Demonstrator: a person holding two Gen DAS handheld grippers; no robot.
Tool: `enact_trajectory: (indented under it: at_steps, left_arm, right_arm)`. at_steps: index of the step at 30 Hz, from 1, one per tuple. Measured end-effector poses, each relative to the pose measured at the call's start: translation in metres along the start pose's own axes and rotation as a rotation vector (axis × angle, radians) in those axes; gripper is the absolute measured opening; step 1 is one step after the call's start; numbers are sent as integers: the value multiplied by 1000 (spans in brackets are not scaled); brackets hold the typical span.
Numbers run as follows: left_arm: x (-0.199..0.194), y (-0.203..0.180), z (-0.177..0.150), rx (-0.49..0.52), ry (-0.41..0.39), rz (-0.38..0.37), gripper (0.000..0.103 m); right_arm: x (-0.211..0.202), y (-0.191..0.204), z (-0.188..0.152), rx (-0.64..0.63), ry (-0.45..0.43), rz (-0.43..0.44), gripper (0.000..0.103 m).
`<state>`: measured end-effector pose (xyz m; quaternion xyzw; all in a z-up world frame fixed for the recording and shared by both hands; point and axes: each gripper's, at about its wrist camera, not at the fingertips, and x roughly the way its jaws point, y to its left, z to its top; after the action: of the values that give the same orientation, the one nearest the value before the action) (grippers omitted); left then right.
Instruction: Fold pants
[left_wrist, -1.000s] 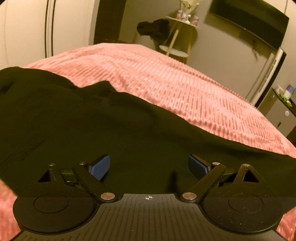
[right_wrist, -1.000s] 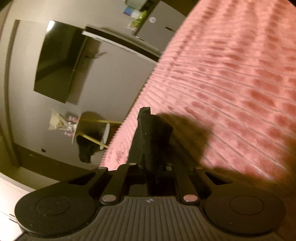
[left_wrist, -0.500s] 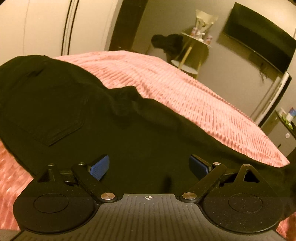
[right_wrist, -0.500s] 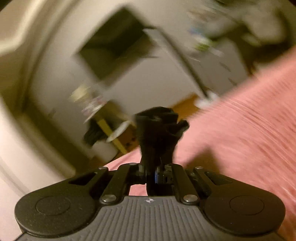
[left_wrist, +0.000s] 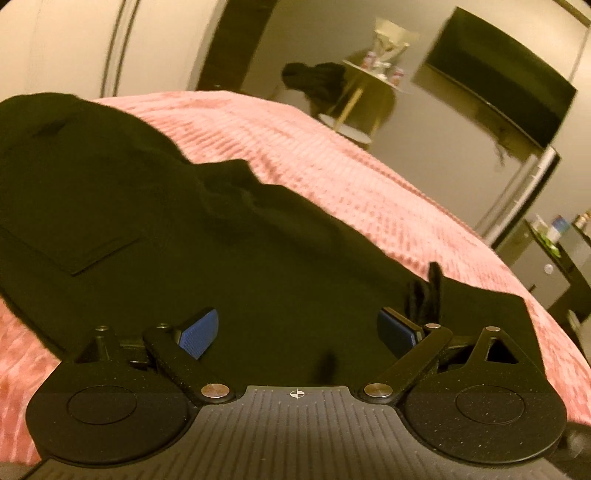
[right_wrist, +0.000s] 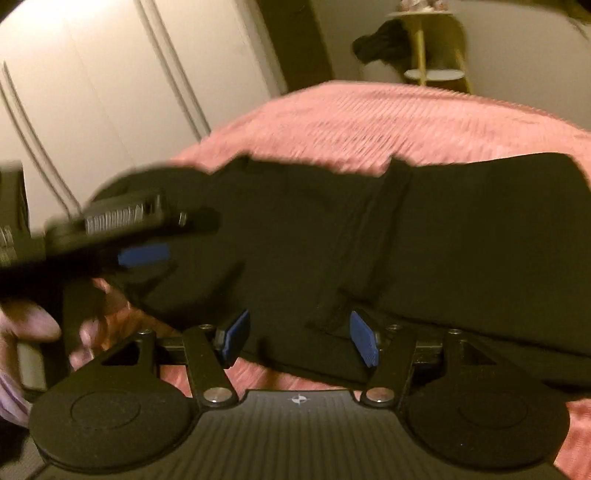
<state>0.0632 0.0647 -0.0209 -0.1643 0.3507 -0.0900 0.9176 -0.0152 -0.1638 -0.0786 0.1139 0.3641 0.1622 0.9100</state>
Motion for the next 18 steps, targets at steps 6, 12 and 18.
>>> enact_trajectory:
  at_steps: [6, 12, 18]
  left_arm:
    - [10, -6, -3, 20, 38, -67, 97]
    - [18, -7, 0, -40, 86, -154, 97]
    - [42, -37, 11, -92, 156, -242, 101]
  right_arm:
    - [-51, -98, 10, 398, -195, -196, 52]
    - [-43, -144, -7, 553, -136, -360, 1]
    - [-43, -142, -14, 557, -187, -309, 4]
